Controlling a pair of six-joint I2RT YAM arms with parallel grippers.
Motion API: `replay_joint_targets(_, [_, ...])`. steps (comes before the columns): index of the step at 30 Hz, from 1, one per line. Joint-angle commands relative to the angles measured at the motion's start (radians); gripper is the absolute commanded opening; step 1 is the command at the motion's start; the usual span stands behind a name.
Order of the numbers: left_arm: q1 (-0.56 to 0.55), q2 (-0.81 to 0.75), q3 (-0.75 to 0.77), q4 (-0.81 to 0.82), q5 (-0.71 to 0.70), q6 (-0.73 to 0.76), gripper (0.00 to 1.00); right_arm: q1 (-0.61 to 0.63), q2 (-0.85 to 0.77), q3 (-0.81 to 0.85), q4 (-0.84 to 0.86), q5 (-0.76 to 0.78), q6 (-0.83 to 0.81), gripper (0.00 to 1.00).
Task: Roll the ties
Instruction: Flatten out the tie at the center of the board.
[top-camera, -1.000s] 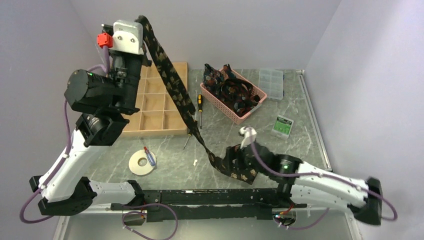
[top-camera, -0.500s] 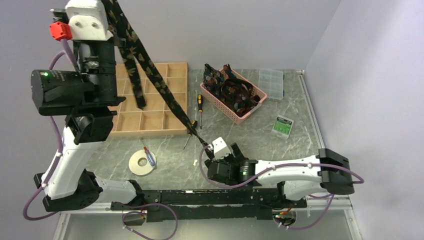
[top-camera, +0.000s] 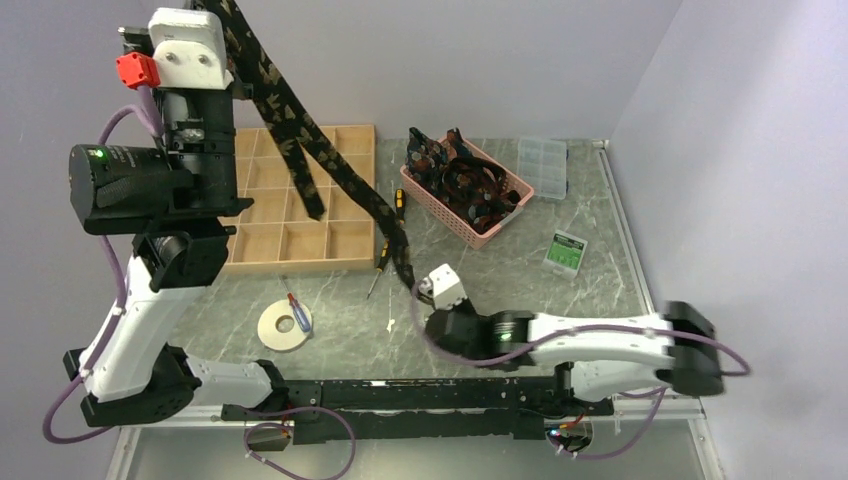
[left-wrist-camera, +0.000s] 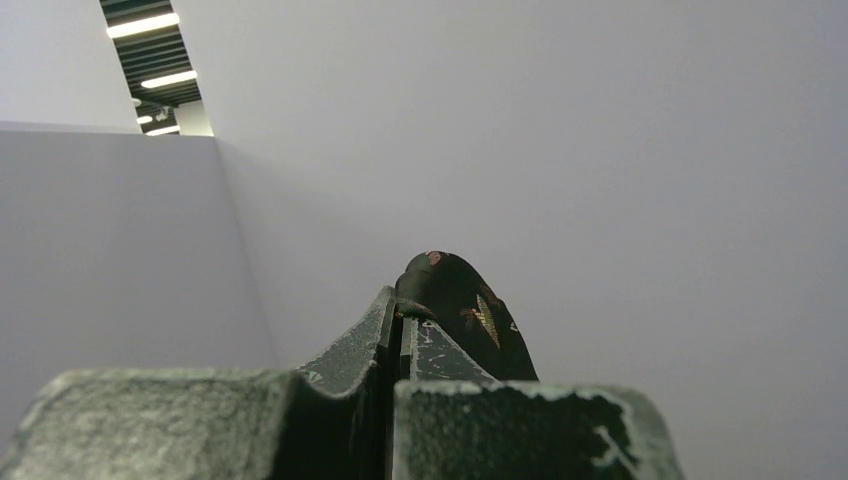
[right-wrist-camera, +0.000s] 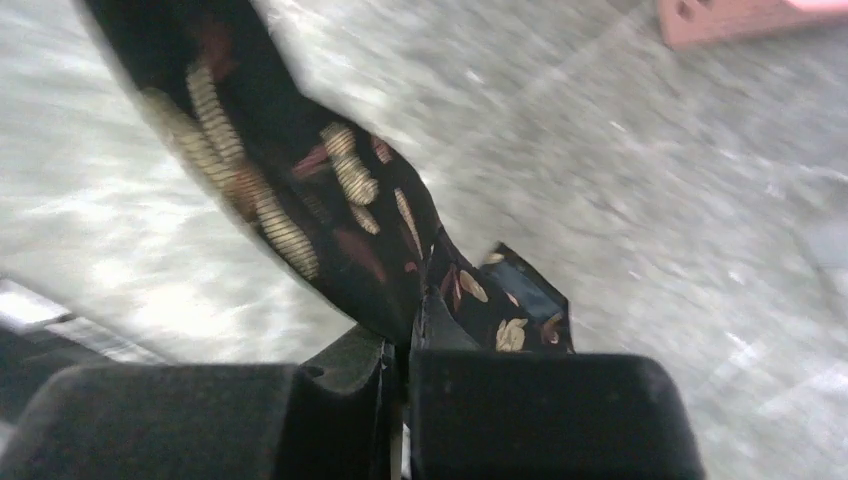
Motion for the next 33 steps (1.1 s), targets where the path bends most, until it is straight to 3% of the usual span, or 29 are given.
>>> replay_joint_targets(1, [-0.003, -0.071, -0.061, 0.012, -0.028, 0.008, 0.03, -0.130, -0.355, 0.084, 0.118, -0.517, -0.237, 0.00])
replay_joint_targets(4, [-0.002, -0.124, -0.138, -0.039, -0.023, -0.049, 0.03, -0.251, -0.459, 0.283, -0.042, -0.841, -0.301, 0.00])
replay_joint_targets(7, [-0.002, -0.180, -0.246, -0.079, 0.020, -0.122, 0.03, -0.262, -0.468, 0.547, -0.266, -0.935, -0.328, 0.00])
replay_joint_targets(10, [-0.003, -0.225, -0.348, -0.120, 0.112, -0.206, 0.03, -0.262, -0.450, 0.697, -0.438, -0.846, -0.326, 0.00])
replay_joint_targets(13, [-0.003, -0.256, -0.452, -0.137, 0.186, -0.269, 0.03, -0.263, -0.420, 0.734, -0.477, -0.753, -0.322, 0.00])
replay_joint_targets(16, [-0.003, -0.283, -0.554, -0.134, 0.190, -0.300, 0.03, -0.341, -0.337, 0.671, -0.415, -0.810, -0.374, 0.00])
replay_joint_targets(20, [-0.003, -0.345, -0.698, -0.098, 0.115, -0.282, 0.03, -0.693, -0.225, 0.473, -0.169, -1.251, -0.378, 0.00])
replay_joint_targets(23, [-0.002, -0.400, -0.774, -0.083, 0.014, -0.240, 0.03, -0.848, -0.111, 0.338, 0.003, -1.469, -0.346, 0.00])
replay_joint_targets(27, [-0.003, -0.475, -0.846, -0.048, -0.152, -0.169, 0.03, -0.899, 0.072, 0.282, 0.113, -1.541, -0.328, 0.00])
replay_joint_targets(33, [-0.003, -0.510, -0.933, 0.104, -0.347, 0.019, 0.03, -0.933, 0.377, 0.326, 0.145, -1.473, -0.308, 0.00])
